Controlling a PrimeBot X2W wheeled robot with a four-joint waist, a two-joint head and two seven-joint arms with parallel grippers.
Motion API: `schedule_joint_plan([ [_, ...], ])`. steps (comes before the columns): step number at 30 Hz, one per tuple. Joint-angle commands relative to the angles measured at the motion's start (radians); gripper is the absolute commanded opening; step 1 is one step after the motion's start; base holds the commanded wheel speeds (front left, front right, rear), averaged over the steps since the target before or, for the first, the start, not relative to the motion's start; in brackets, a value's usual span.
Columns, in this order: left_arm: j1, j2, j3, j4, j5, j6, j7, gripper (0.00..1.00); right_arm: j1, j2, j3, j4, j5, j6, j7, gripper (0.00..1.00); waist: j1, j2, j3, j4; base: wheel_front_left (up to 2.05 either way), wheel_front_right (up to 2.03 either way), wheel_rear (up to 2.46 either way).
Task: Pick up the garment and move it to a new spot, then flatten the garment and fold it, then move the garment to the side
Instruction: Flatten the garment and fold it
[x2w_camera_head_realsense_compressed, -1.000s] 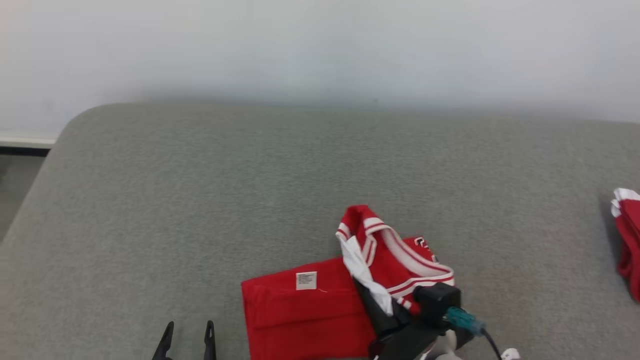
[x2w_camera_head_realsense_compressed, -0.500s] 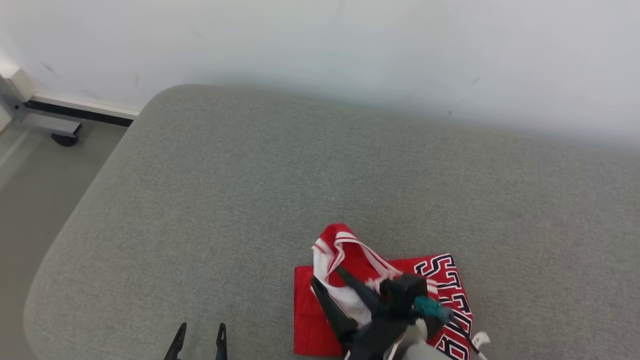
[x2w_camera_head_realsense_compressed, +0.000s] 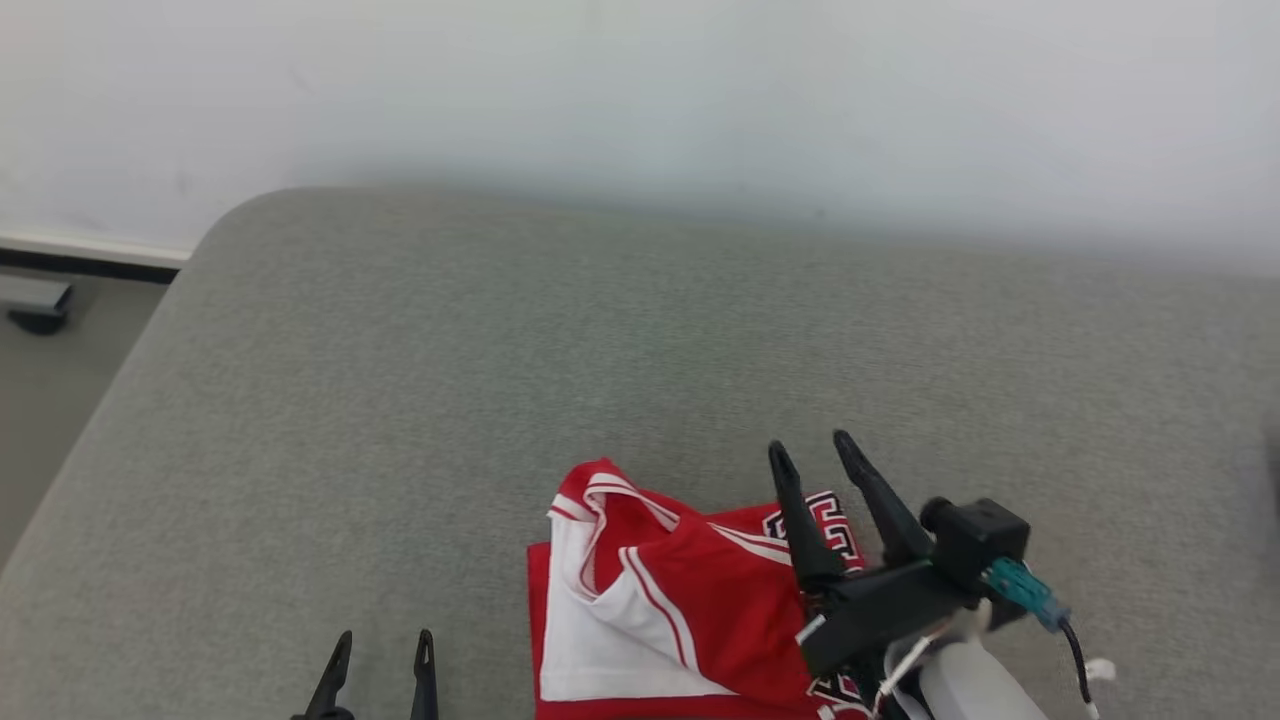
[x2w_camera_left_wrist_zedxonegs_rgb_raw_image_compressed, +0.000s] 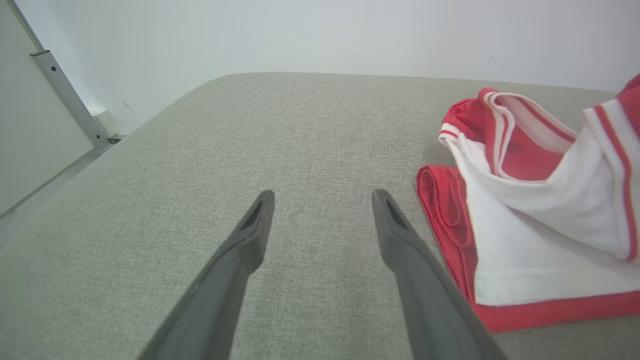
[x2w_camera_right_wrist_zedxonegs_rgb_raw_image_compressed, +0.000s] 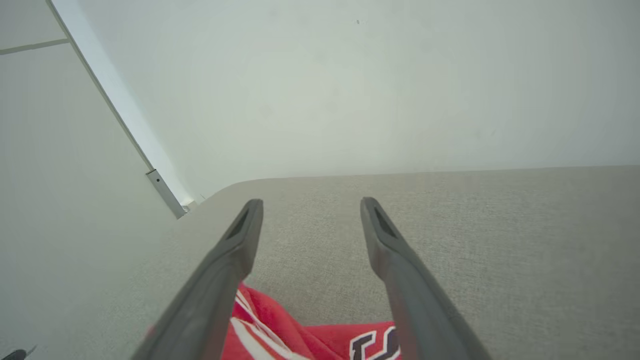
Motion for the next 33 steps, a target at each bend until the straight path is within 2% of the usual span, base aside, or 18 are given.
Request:
schedule_joint_plan([
  [1,-0.009,0.0,0.003,-0.006,0.005,0.0,-0.003,1.0,0.024,0.001,-0.014,-0.007,-0.018,-0.003,0.0,1.0,0.0,-0.0001,-0.004,-0.042,0.0,0.0,0.0],
  [8,-0.016,0.0,0.012,-0.021,0.007,0.002,-0.003,1.0,0.106,0.0,-0.107,-0.02,-0.081,-0.003,0.0,1.0,0.0,-0.0001,-0.007,-0.095,0.0,0.0,0.0],
  [14,-0.017,0.0,0.01,-0.019,0.004,0.0,-0.003,1.0,0.135,0.002,-0.103,-0.02,-0.093,-0.003,0.0,1.0,0.0,-0.0001,-0.001,-0.114,0.0,0.0,0.0],
  [20,-0.011,0.0,0.002,-0.007,0.001,-0.001,-0.003,1.0,0.097,0.0,0.057,-0.005,-0.061,-0.003,0.0,1.0,0.0,-0.0001,0.002,-0.097,0.0,0.0,0.0],
  [26,-0.003,0.0,-0.004,-0.001,-0.005,0.0,-0.003,1.0,0.023,-0.024,0.233,0.071,-0.007,-0.003,0.0,1.0,0.0,-0.0001,0.0,-0.065,0.0,0.0,0.0],
  [32,-0.001,0.0,-0.009,0.003,-0.008,0.001,-0.003,1.0,-0.056,-0.03,0.325,0.183,0.023,-0.003,0.005,1.0,0.0,-0.0001,-0.002,-0.038,0.0,0.0,0.0],
  [33,0.0,0.0,-0.007,0.004,-0.01,0.002,-0.003,1.0,-0.066,-0.029,0.338,0.205,0.031,-0.003,0.006,0.89,0.0,-0.0001,-0.002,-0.034,0.0,0.0,0.0],
])
